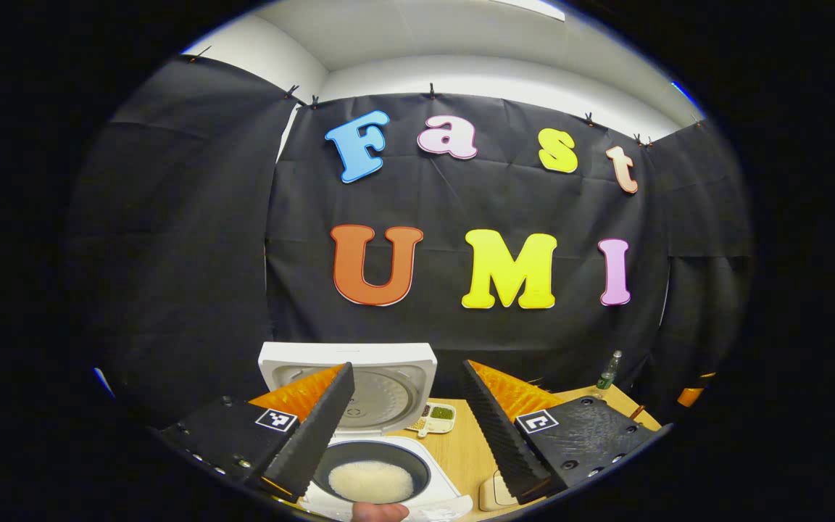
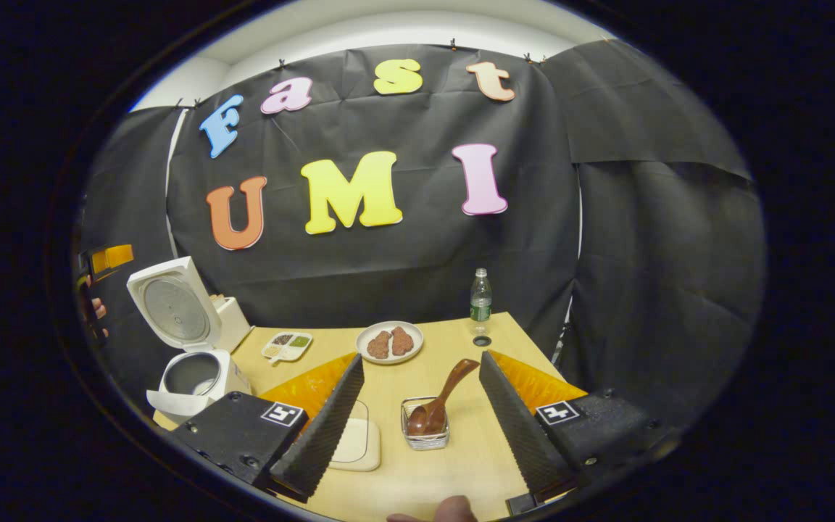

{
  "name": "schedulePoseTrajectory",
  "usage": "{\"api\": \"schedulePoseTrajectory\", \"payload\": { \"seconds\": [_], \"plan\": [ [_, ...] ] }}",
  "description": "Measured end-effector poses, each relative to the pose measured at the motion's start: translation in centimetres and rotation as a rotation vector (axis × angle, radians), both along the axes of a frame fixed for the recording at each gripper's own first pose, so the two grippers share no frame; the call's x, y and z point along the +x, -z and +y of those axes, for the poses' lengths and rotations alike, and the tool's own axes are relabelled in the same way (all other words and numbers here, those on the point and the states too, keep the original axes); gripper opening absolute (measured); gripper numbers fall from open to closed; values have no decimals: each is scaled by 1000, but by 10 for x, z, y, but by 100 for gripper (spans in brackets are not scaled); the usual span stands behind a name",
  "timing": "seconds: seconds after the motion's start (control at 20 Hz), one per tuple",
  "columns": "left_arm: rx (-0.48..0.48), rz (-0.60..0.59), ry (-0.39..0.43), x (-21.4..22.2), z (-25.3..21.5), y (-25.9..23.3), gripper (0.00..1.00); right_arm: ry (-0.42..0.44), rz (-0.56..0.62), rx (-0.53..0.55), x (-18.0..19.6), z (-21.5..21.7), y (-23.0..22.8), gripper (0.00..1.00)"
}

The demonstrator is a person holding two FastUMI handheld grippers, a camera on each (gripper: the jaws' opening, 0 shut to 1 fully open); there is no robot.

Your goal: Close the left gripper, press the button to open the rice cooker; take a wooden spoon from the chopstick holder with the right hand, scoop a spoonful of rice and pour it into the rice cooker, then put the wooden spoon back into the chopstick holder.

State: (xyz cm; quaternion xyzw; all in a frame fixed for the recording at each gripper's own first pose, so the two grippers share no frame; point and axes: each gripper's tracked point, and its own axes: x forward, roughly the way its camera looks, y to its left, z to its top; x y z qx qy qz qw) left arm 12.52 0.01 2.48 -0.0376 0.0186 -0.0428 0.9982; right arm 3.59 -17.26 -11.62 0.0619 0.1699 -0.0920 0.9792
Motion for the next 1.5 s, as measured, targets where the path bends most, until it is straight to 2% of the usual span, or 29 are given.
{"api": "schedulePoseTrajectory", "payload": {
  "seconds": [0.25, 0.4, 0.6, 0.7, 0.8, 0.85, 0.95, 1.0, 1.05, 1.15, 1.2, 1.4, 1.45, 1.5],
  "plan": [
    [70, 1, 40, -22, -34, 9, 94, -20, 38, 61, 12, -11, 24, 100],
    [92, 17, 68, -36, -57, 17, 94, -31, 88, 120, 25, -19, 55, 95],
    [71, 59, 96, -50, -88, 30, 94, -46, 157, 206, 48, -22, 101, 98],
    [60, 90, 106, -51, -99, 39, 94, -49, 182, 246, 60, -25, 121, 95],
    [64, 113, 100, -51, -106, 46, 94, -54, 202, 270, 73, -31, 140, 90],
    [65, 119, 99, -49, -110, 48, 94, -56, 209, 285, 81, -34, 147, 81],
    [67, 136, 97, -49, -114, 54, 94, -68, 223, 308, 93, -36, 162, 85],
    [67, 150, 96, -47, -115, 59, 94, -73, 224, 311, 100, -38, 168, 73],
    [66, 164, 92, -46, -116, 66, 94, -79, 226, 314, 108, -39, 174, 76],
    [53, 192, 75, -44, -116, 73, 94, -87, 243, 324, 119, -41, 186, 65],
    [39, 204, 69, -43, -117, 76, 94, -89, 245, 335, 123, -41, 191, 68],
    [14, 241, 60, -42, -118, 86, 94, -105, 256, 359, 134, -40, 200, 58],
    [15, 247, 55, -43, -116, 86, 94, -105, 252, 365, 135, -41, 199, 53],
    [13, 248, 49, -42, -113, 86, 94, -103, 247, 367, 135, -41, 198, 43]
  ]
}}
